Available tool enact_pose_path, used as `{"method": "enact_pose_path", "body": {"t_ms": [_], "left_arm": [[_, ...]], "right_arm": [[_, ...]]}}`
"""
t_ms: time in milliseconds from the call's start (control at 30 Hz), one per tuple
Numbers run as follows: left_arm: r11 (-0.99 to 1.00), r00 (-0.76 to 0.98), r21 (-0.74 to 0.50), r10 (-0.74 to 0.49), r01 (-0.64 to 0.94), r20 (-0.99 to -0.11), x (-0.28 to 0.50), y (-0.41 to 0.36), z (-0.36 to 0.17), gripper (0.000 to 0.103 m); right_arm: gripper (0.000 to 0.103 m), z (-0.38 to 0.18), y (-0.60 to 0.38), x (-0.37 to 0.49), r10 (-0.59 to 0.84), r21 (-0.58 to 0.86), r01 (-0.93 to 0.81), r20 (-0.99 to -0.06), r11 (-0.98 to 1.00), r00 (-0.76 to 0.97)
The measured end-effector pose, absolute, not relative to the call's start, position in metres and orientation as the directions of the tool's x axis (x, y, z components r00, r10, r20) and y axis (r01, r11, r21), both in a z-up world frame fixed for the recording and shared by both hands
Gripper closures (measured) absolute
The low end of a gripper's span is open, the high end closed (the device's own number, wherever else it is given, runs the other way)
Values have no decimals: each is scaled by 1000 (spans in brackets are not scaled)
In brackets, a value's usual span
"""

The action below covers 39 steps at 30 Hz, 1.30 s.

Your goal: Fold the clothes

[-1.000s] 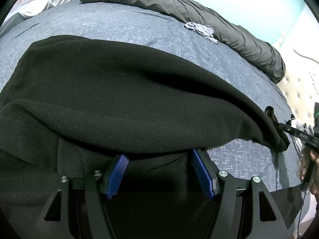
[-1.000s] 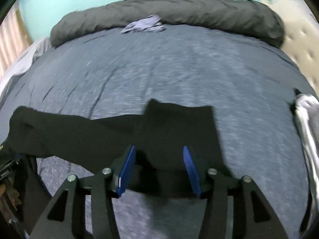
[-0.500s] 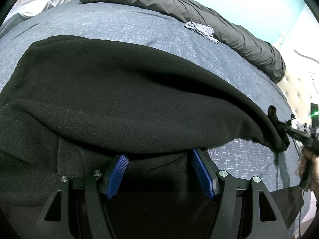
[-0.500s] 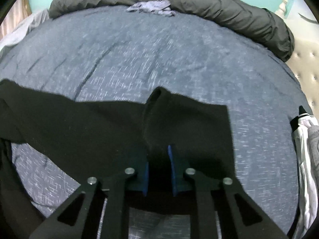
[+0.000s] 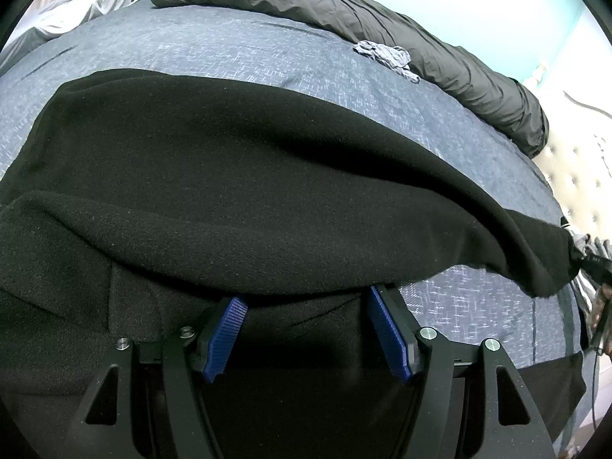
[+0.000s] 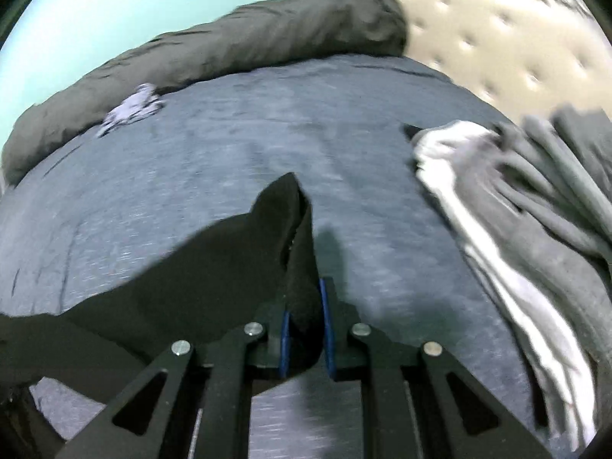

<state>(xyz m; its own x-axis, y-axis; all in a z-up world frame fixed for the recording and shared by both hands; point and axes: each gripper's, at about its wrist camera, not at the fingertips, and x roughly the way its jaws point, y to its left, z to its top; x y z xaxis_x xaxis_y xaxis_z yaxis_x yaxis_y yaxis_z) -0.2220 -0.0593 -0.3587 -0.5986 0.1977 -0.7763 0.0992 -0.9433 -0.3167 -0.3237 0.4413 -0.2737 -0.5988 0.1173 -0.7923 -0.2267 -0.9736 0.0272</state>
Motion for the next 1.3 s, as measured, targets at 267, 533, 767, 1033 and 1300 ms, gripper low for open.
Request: {"method": "enact_pose_path", "body": {"t_ms": [267,533,767,1033,1300], "left_arm": [[-942,-598,-320,200,100,-776,-220,-59,-359,34],[-943,-599,-319,199,98,-775,-219,-59,-360,34],[-942,-599,-321,201,98,-775,-219,-59,-361,34],[-940,-599,-327,206,98,-774,-219,-59,-361,34],[-938,-599,-331,210,99,-773,-218,-61,-360,34]], "right_arm": [[92,-298,471,-327,221,-48,-323,-823,-945,-524],[63,-285,441,-316,139,-12,-210,-786,-978,-602],[60,-297,387,-302,-127,97,82,-819,-992,-560],[58,-321,323,-284,-264,97,378,-869,-921,-419],[92,-333,310,-275,-218,25,447,-897,-894,-385]]}}
